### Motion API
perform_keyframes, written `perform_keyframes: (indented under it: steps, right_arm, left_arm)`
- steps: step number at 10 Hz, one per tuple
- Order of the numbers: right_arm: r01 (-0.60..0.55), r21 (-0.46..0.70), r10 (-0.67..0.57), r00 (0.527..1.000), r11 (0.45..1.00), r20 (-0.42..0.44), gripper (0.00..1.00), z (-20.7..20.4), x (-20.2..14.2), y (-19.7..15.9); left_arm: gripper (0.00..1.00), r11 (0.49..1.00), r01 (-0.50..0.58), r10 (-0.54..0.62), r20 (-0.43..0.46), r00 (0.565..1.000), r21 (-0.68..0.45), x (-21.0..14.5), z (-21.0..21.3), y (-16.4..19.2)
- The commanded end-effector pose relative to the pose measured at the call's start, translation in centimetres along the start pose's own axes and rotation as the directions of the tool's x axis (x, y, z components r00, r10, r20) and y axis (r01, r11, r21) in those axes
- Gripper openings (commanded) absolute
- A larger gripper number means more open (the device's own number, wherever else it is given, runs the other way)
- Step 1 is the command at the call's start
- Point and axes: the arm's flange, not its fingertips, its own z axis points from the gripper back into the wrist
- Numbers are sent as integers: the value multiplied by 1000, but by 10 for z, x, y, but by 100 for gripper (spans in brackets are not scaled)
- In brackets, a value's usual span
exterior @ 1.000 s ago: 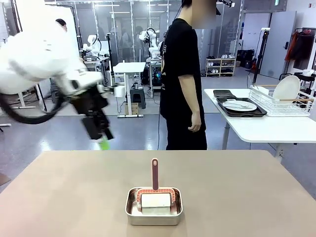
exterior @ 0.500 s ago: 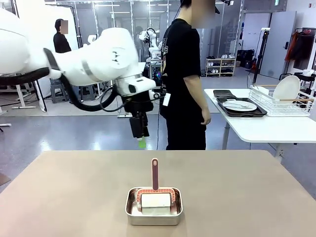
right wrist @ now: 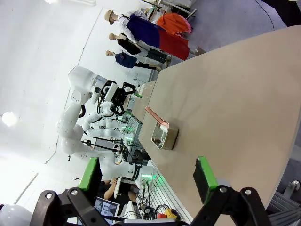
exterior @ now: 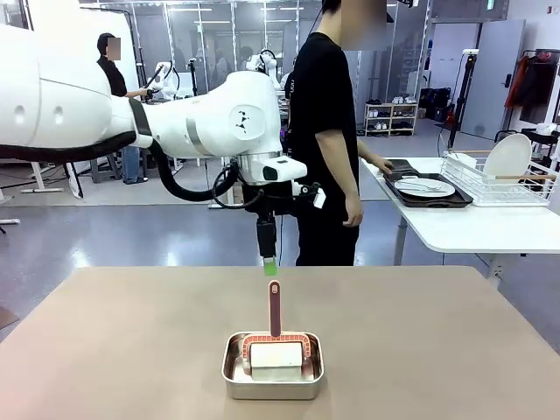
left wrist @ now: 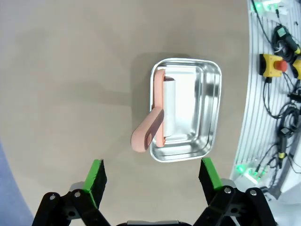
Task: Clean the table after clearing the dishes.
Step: When the right (or left) Handle tray is removed, use the right hand (or left hand) to clean the right (or left) side of the table with the Lint Roller.
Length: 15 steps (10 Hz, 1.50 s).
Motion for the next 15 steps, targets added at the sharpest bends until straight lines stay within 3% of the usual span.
perform_keyframes:
  steps: [1,3,15]
  right_arm:
    - [-11,-9,11,1000,1000,-1,100,-2,-4,3]
    - [-11,-9,11,1000,1000,-1,100,-2,-4,3]
    - [-11,-9,11,1000,1000,-1,100,-2,-4,3]
  left_arm:
    - [100,998,-36,34,-33,999,-53,9,1,4]
    - [100,997,-48,45,-67,997,-59,13,-13,6]
    - [100,993,-25,17,-69,997,-115,6,-82,0]
